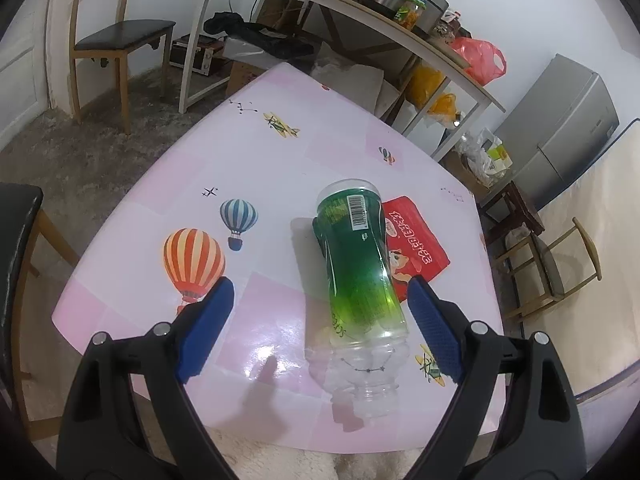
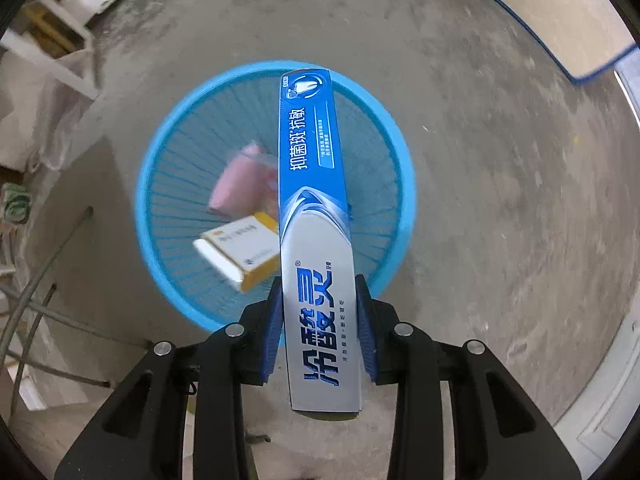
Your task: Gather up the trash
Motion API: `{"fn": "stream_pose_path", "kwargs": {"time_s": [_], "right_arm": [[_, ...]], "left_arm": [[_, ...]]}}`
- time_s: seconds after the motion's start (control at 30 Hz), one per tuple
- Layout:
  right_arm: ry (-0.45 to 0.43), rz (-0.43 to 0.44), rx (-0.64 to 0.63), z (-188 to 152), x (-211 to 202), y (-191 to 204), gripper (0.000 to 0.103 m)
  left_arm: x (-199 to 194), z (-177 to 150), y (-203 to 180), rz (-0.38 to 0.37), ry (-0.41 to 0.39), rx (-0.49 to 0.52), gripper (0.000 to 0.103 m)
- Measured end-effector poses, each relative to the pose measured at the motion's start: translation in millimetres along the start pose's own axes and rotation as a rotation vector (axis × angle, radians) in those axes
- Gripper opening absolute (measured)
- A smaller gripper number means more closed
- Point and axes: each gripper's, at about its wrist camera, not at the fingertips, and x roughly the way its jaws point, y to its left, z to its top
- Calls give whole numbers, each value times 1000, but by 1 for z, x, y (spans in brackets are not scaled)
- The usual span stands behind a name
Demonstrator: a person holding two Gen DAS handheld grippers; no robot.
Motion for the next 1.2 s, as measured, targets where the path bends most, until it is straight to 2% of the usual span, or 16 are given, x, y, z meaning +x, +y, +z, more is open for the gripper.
{"fn": "stream_pose_path", "kwargs": {"time_s": [0.13,0.23,0.33,0.4,0.57,0.63,0.73,0.77,0.9,0.97,1.1,1.2], "right_arm": [[27,-31,16,15,14,5,38],[0,-48,30,18,6,6,46],[-37,-47,38,14,-9,2,47],[-79,-44,49,8,-28,-4,47],[-200,31,45,-22,-94,-8,47],[-271,77,-1,-42,-136,5,52],[-366,176,-79,-72,-193,33,59],[-396,234,-124,-85,-217,51,61],[-443,435,-293,-123,-274,118,71],[-432,546,-415,-147,-294,164,75],[-363,673,-620,-191,-302,250,77],[-235,745,-779,-228,-290,319,77]], "left_arm": [[-2,-1,2,-6,-4,-5,84],[-4,-1,2,-11,-9,-6,84],[-6,0,2,-15,-19,8,84],[-5,1,3,-21,-23,15,84],[1,1,8,-53,-12,26,84],[5,1,11,-56,-7,30,84],[7,-2,15,-68,-6,35,84],[8,-3,17,-71,-8,39,84],[8,-9,24,-79,-17,46,84],[11,-14,26,-85,-8,49,84],[19,-25,29,-77,19,64,84],[26,-35,28,-74,48,85,84]]}}
